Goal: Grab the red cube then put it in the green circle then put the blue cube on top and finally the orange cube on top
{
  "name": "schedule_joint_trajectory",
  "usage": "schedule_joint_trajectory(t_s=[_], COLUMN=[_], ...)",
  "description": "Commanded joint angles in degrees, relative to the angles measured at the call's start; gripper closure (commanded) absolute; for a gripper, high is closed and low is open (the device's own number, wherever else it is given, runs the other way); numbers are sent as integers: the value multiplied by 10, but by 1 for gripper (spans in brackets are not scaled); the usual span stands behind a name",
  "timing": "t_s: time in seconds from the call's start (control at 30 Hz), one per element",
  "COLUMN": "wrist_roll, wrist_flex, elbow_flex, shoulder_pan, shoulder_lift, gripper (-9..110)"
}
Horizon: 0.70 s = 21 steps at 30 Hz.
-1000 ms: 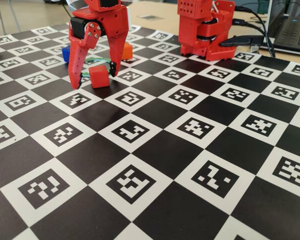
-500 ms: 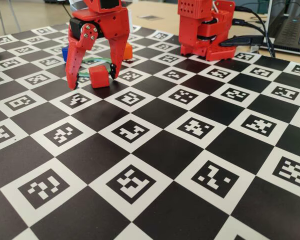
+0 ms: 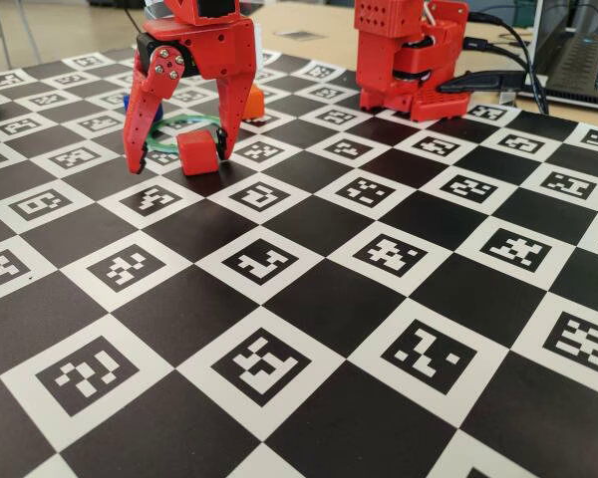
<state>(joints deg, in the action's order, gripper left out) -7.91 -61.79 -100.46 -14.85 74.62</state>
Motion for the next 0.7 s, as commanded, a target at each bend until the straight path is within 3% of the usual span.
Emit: schedule_joint_trajectory(t_s=[0.0, 0.67], wrist_roll=[-16, -40], wrist_flex=[5, 14], elbow_flex=[47, 47], shoulder_pan=[1, 0], shoulder_lift=[8, 6], gripper=[58, 62])
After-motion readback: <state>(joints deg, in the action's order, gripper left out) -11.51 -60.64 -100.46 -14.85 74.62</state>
